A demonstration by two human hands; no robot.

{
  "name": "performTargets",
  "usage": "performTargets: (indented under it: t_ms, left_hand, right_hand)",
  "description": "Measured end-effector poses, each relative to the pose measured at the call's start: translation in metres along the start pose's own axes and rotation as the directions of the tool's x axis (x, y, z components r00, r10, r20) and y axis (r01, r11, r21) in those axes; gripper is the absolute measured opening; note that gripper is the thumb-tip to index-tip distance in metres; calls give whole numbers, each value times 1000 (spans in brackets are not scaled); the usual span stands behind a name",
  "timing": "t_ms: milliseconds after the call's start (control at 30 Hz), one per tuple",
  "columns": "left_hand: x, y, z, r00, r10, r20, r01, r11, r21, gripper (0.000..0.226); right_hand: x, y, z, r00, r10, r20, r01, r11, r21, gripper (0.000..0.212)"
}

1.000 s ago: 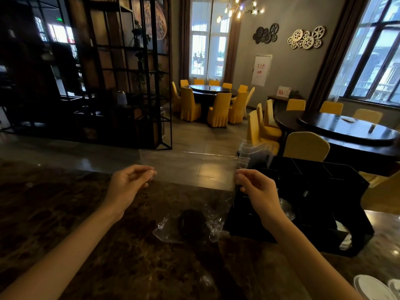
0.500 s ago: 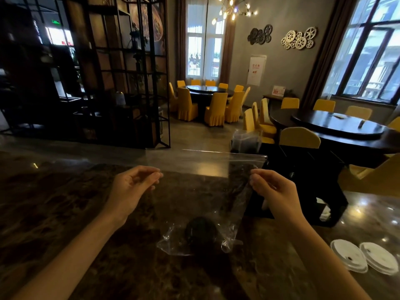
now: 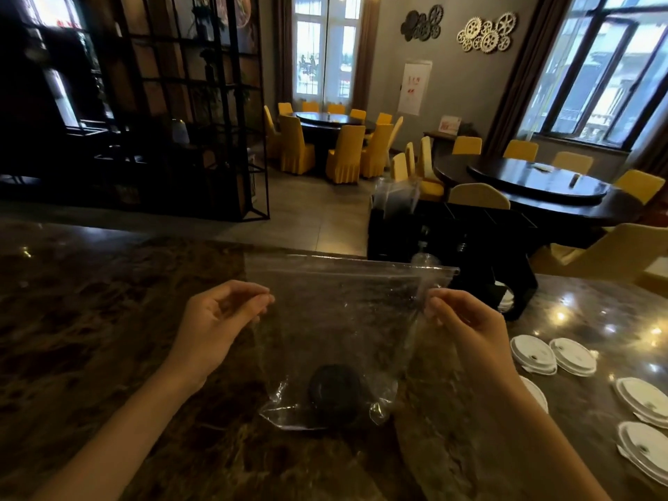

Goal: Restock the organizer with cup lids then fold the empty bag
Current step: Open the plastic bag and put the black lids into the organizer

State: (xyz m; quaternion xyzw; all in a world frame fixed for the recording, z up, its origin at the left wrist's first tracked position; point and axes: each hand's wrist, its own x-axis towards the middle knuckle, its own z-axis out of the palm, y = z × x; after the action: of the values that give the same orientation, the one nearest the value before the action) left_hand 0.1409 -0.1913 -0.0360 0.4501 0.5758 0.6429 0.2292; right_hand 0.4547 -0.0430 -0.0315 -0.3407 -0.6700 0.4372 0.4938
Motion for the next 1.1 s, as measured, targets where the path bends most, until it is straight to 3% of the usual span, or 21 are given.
performTargets:
  t_ms: [267,367,433,500,533,600,667,733,867,1100]
  left_hand:
    - [-37,-11,5,999,-32,13,32,999,-1,15]
    - [-35,-3,3,1000,3,16,-3,1000,-7,17]
    - [-30,6,1,1000,31,0,-31,999,-25,17]
    - [-25,13,-1,998,66,-14,-66,997,-28,17]
    - [-24,16,-1,997,77,-16,-78,997,-22,16]
    - [-21,18,1,996,84,-16,-84,996,0,16]
    - [-21,17,4,996,84,-24,-84,996,15,18]
    - [-21,17,7,995,94,-36,-94,995,19,20]
    - [-21,20,9,990,136,-24,-134,989,67,22]
    - [-23,23,10,986,167,24,-169,978,120,34]
  right_hand:
    - [-31,4,-4,996,88,-6,-88,996,-29,19]
    - [-32,-3,-2,993,69,-92,-77,992,-96,27]
    - [-32,-15,3,971,-40,-237,-2,984,-176,43]
    - [-34,-33,16,911,-267,-316,180,944,-278,45]
    - [-36,-42,25,880,-381,-284,286,902,-324,41]
    - [-42,-55,50,842,-533,-77,474,802,-364,30]
    - [-48,-60,80,793,-590,151,601,717,-353,24]
    - [-51,-60,108,768,-587,257,640,687,-344,25]
    - [-47,-59,139,803,-524,285,595,742,-311,35]
    - [-43,-52,158,835,-526,162,546,756,-361,35]
